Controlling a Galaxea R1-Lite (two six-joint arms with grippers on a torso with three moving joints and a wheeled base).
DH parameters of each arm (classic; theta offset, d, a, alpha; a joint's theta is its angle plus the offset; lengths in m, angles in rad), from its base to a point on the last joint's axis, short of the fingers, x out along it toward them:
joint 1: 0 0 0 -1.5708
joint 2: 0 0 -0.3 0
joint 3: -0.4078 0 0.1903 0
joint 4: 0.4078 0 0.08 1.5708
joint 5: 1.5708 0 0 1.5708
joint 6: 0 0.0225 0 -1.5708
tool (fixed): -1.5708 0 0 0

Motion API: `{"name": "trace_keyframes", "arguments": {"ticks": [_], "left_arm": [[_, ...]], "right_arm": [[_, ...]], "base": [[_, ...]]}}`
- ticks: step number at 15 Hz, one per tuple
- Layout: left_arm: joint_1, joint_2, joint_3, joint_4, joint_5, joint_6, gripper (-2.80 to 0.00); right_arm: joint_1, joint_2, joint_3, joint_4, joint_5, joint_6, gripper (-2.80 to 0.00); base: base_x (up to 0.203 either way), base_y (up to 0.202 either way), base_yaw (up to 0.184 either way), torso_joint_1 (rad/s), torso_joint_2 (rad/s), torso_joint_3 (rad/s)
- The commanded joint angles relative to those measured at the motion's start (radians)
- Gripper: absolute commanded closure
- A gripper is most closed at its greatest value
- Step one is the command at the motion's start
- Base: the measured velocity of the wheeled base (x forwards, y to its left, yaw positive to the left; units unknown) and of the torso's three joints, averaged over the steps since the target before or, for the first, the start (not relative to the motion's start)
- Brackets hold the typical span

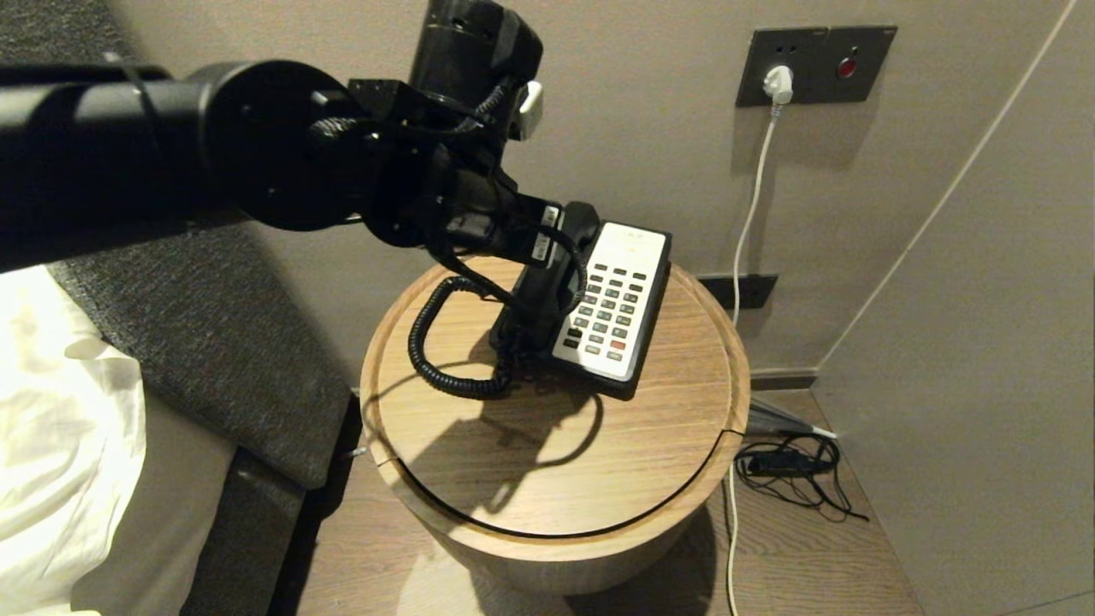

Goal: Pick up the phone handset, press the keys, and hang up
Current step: Put the handset back, then end the call using the dial pad

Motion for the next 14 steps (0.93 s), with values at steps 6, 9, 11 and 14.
{"name": "trace_keyframes", "arguments": {"ticks": [6,9,11,14], "left_arm": [[0.097,-0.203,0.018,0.027,-0.020,-0.029,0.00],[0.160,-0.267,0.030,0.028,-0.026,-0.036,0.00],[0.228,-0.311,0.046,0.025,-0.050,-0.038,0.00],[0.298,-0.368,0.064,0.026,-0.083,-0.056,0.00]], "right_arm": [[0.081,0.429,-0.196,-0.057,0.016,-0.092,0.00],[0.142,0.688,-0.439,-0.050,0.002,-0.118,0.00],[0.212,0.819,-0.496,-0.077,-0.026,-0.153,0.00],[0.313,0.924,-0.519,-0.155,-0.039,-0.175,0.00]], "base": [[0.000,0.000,0.000,0.000,0.00,0.000],[0.000,0.000,0.000,0.000,0.00,0.000],[0.000,0.000,0.000,0.000,0.00,0.000],[0.000,0.000,0.000,0.000,0.00,0.000]]}}
